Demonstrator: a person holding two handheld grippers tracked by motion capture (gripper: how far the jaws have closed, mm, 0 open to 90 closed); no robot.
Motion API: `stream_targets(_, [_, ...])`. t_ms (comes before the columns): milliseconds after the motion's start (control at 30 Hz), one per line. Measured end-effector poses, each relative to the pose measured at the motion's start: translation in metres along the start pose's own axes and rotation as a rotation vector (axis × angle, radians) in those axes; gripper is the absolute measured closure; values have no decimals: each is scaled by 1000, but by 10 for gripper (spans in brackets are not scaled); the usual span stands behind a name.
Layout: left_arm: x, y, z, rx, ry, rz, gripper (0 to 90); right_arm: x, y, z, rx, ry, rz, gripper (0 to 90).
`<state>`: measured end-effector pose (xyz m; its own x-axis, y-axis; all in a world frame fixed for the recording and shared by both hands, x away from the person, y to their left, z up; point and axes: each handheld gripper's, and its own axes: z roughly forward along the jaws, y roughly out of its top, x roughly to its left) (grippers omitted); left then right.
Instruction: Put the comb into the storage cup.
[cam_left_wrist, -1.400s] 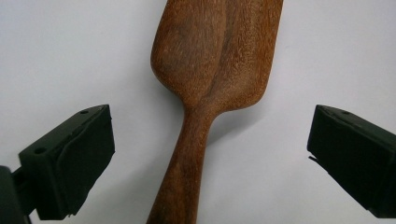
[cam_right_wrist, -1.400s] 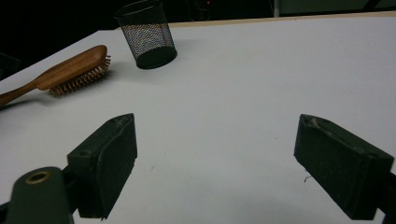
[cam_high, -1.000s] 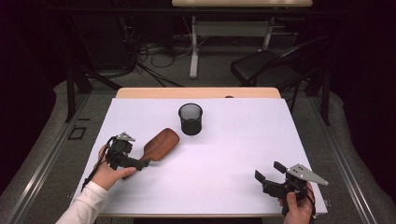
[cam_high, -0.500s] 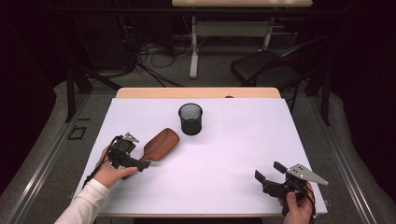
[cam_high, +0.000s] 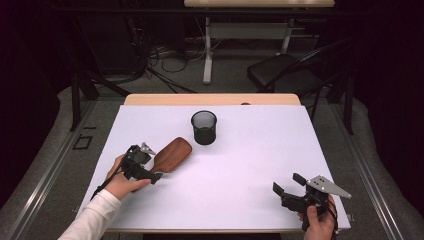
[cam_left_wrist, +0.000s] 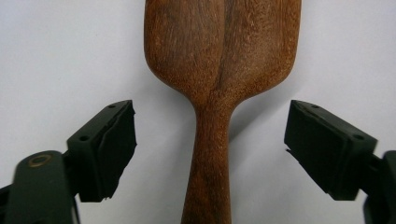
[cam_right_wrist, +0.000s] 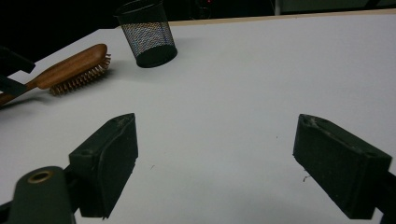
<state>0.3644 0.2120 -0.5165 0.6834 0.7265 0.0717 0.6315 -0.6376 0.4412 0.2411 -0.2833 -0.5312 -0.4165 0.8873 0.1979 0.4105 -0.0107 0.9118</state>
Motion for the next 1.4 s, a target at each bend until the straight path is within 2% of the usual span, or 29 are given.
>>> stream_targets(200, [0, 2, 0, 19, 7, 4, 328, 1, 0, 0, 3, 3, 9, 136])
stream_targets(400, [2, 3, 0, 44, -7, -4, 465, 1, 0, 0, 3, 5, 5, 136])
stream_targets(1067, [3, 8, 10, 98, -28, -3, 533, 0, 0, 0, 10, 6, -3, 138])
stream_targets(1400, [2, 9, 14, 138, -17, 22, 603, 0, 0, 0, 10, 6, -4, 138])
